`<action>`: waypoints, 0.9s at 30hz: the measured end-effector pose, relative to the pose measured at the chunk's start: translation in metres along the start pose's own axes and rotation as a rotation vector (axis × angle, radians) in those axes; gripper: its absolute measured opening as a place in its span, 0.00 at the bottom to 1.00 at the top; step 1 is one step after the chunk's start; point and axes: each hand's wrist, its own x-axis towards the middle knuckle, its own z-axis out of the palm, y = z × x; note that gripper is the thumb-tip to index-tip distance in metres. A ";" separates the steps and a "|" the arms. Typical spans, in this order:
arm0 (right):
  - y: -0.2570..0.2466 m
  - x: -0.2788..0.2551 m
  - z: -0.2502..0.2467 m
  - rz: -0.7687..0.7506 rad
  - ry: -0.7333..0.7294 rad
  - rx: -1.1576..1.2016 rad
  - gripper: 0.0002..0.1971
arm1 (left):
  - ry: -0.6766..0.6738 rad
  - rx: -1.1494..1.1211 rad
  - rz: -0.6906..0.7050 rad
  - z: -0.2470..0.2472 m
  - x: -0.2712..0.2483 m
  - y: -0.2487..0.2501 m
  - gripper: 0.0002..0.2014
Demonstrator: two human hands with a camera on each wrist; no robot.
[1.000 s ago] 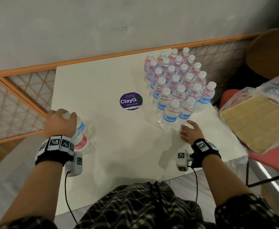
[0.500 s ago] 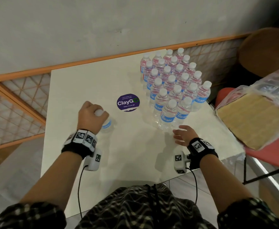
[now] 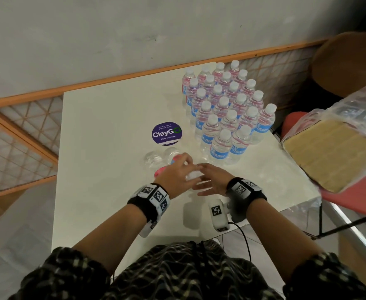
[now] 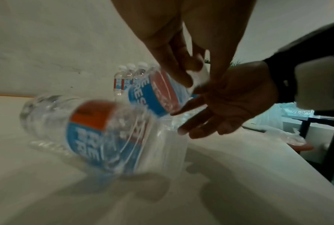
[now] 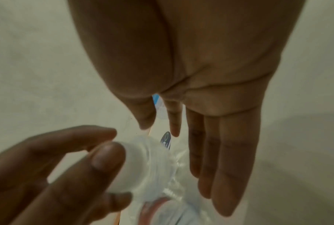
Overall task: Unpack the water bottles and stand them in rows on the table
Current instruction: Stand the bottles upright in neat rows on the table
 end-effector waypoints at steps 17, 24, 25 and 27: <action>0.012 0.002 0.014 -0.048 0.130 -0.321 0.32 | -0.672 0.561 -0.304 -0.015 -0.010 -0.060 0.42; -0.007 -0.032 -0.018 -0.088 0.223 -0.357 0.17 | -0.567 0.277 -0.254 -0.021 0.017 -0.035 0.41; -0.010 -0.040 -0.024 -0.095 0.235 -0.379 0.14 | -0.542 0.206 -0.281 -0.023 0.022 -0.028 0.40; -0.016 -0.054 -0.037 -0.099 0.274 -0.450 0.10 | -0.536 0.105 -0.327 -0.025 0.029 -0.010 0.39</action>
